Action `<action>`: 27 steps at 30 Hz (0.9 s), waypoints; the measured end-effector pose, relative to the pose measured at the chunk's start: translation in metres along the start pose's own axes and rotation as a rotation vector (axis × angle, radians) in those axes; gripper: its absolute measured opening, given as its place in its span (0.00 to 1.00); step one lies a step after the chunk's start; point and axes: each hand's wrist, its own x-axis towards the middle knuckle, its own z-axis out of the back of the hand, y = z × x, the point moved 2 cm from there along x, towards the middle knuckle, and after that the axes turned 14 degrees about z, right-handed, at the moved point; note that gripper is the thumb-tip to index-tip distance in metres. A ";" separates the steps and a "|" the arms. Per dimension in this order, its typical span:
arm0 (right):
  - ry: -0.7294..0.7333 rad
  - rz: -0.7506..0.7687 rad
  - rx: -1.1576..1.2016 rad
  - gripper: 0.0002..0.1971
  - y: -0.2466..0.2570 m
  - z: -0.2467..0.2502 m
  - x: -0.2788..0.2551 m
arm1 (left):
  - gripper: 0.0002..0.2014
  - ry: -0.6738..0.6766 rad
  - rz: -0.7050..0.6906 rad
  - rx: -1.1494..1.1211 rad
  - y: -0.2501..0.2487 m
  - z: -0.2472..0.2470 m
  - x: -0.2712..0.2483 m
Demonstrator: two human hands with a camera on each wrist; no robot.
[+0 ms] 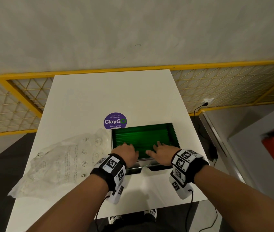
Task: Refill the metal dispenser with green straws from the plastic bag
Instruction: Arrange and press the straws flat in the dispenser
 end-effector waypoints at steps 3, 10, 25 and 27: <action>-0.041 -0.001 0.020 0.38 -0.001 0.005 0.001 | 0.26 -0.039 -0.006 0.013 0.001 0.000 0.000; -0.007 -0.004 0.072 0.38 -0.001 0.006 0.003 | 0.26 0.006 -0.017 0.008 -0.001 0.003 0.007; -0.033 0.045 0.120 0.30 -0.010 0.016 0.014 | 0.32 0.071 0.029 -0.043 -0.008 0.014 0.013; 0.004 0.038 0.116 0.29 -0.010 0.016 0.017 | 0.30 0.113 0.032 0.002 -0.007 0.013 0.015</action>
